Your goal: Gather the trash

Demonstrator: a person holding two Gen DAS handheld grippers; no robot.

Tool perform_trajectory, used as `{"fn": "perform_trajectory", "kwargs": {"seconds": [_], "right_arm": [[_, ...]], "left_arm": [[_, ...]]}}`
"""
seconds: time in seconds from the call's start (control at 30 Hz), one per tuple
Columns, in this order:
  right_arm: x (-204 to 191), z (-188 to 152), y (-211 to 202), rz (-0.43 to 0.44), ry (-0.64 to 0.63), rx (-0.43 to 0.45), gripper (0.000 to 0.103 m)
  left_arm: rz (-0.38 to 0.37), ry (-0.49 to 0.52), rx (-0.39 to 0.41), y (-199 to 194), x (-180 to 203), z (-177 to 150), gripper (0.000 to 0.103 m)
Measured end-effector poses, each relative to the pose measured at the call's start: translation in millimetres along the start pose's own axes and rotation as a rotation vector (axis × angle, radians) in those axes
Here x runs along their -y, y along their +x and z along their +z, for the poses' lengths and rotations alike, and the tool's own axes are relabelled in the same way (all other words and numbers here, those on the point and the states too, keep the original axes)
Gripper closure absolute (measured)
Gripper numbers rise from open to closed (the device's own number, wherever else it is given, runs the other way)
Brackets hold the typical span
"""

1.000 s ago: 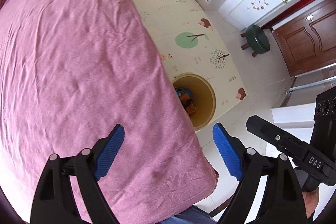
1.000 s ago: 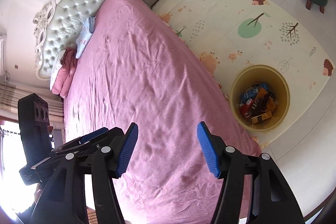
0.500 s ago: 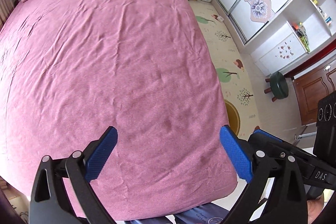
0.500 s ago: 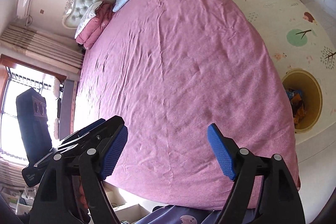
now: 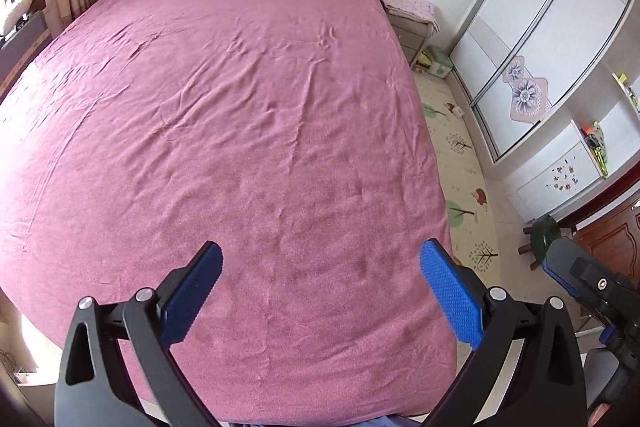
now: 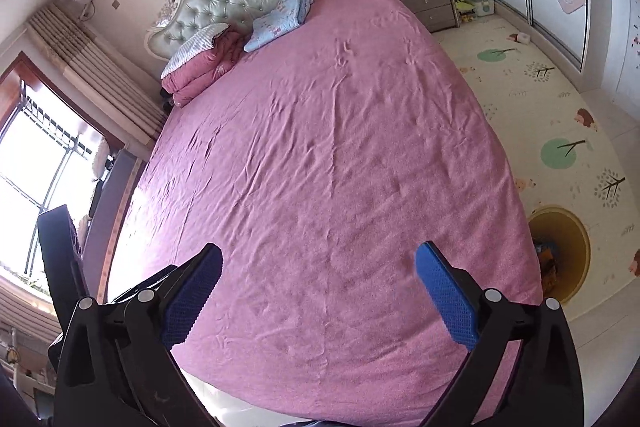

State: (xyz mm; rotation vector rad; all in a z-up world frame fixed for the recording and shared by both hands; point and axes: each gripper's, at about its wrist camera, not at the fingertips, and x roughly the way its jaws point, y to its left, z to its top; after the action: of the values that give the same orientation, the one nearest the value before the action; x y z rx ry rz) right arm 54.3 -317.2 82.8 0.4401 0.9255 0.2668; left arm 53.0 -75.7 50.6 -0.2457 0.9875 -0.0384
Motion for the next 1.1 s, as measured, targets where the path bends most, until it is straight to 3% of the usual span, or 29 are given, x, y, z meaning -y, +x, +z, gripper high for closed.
{"fn": "perform_trajectory", "kwargs": {"seconds": [0.27, 0.57, 0.87, 1.1], "right_arm": [[-18.8, 2.7, -24.6, -0.050, -0.075, 0.131, 0.009], [-26.8, 2.7, -35.4, -0.031, -0.107, 0.209, 0.009], [-33.8, -1.3, -43.9, -0.015, -0.133, 0.228, 0.009], [-31.6, -5.7, -46.5, -0.004, -0.125, 0.225, 0.009]], "left_arm": [[0.099, 0.039, 0.234, -50.5, 1.8, 6.1, 0.004], [0.052, 0.056, 0.268, -60.9, -0.3, 9.7, 0.004], [0.051, 0.019, 0.320, -74.1, -7.5, 8.1, 0.004], [0.056, 0.065, 0.357, -83.1, 0.7, 3.7, 0.004]]}}
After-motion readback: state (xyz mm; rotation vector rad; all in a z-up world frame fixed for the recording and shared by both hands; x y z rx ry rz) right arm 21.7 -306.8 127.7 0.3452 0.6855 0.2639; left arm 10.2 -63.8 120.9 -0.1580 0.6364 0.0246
